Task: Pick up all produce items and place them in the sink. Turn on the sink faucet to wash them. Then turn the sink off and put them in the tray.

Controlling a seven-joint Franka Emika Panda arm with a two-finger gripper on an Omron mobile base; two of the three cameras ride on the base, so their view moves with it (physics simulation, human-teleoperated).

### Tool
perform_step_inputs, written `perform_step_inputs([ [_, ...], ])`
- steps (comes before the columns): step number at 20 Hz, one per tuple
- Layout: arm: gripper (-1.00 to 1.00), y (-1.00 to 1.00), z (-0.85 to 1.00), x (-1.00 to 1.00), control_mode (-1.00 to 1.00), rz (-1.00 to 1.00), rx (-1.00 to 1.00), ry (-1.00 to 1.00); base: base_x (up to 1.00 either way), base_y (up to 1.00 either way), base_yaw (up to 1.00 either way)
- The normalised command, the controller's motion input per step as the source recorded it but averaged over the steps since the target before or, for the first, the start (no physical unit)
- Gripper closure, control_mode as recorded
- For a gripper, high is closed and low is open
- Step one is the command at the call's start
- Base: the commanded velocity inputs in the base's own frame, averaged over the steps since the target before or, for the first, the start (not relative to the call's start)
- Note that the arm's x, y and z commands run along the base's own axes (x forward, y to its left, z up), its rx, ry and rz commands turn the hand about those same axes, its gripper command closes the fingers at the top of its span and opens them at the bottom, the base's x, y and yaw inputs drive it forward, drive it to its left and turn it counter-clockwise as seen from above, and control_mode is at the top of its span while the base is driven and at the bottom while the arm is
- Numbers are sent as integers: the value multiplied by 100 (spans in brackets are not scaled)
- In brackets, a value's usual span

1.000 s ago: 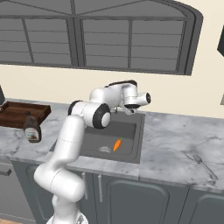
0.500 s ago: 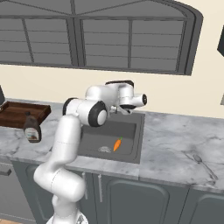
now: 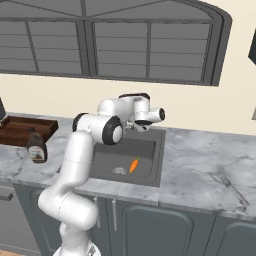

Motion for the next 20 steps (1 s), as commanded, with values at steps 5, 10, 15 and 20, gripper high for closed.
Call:
perform_step_inputs([
  [5,100,-16,-19,31,-100,-1,0,0,0,0,0],
  [10,100,-43,-30,11,-100,-9,-1,0,0,0,0],
  [15,100,-63,-44,0,-100,-13,-2,0,0,0,0],
  [20,100,-33,-49,-9,-100,-7,0,0,0,0,0],
])
